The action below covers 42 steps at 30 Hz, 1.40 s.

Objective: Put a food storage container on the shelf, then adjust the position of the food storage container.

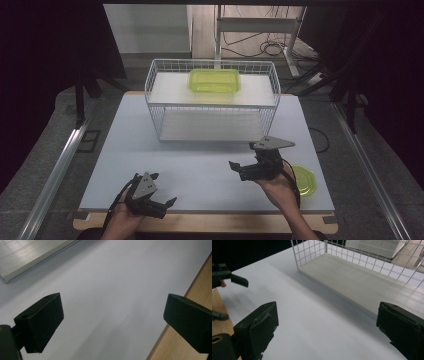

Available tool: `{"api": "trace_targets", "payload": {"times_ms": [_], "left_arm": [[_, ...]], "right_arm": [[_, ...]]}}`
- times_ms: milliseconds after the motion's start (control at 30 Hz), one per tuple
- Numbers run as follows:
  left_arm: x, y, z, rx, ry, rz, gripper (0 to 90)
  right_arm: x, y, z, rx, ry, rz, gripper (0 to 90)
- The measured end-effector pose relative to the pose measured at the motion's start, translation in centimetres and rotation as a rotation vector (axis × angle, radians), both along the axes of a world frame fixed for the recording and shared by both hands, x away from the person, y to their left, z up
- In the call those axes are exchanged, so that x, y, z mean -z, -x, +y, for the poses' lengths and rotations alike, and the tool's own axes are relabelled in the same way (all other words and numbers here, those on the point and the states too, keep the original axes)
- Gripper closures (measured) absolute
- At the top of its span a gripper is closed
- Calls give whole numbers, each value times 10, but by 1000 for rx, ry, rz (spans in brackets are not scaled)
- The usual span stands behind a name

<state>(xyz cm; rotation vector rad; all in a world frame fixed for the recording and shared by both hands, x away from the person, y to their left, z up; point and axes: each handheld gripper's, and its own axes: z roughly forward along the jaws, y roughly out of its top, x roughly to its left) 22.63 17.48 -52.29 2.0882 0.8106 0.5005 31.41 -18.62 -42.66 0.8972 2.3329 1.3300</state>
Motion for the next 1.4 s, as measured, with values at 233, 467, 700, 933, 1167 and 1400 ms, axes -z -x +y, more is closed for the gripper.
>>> {"api": "trace_targets", "payload": {"times_ms": [233,467,700,933,1167,1400], "left_arm": [[0,0,-1,9,-15,-3,26],[-1,1,-3,22,-22,-6,20],[0,1,-4,24,-32,-2,20],[2,0,-4,27,-40,4,20],[2,0,-4,29,-50,5,20],[2,1,-4,27,-45,0,20]], "right_arm": [[14,13,-9,5,-10,24,50],[29,25,-11,34,-14,34,49],[39,30,-7,50,8,36,41],[55,28,0,46,92,59,42],[54,27,-3,56,113,56,42],[47,23,-15,79,107,72,114]]}}
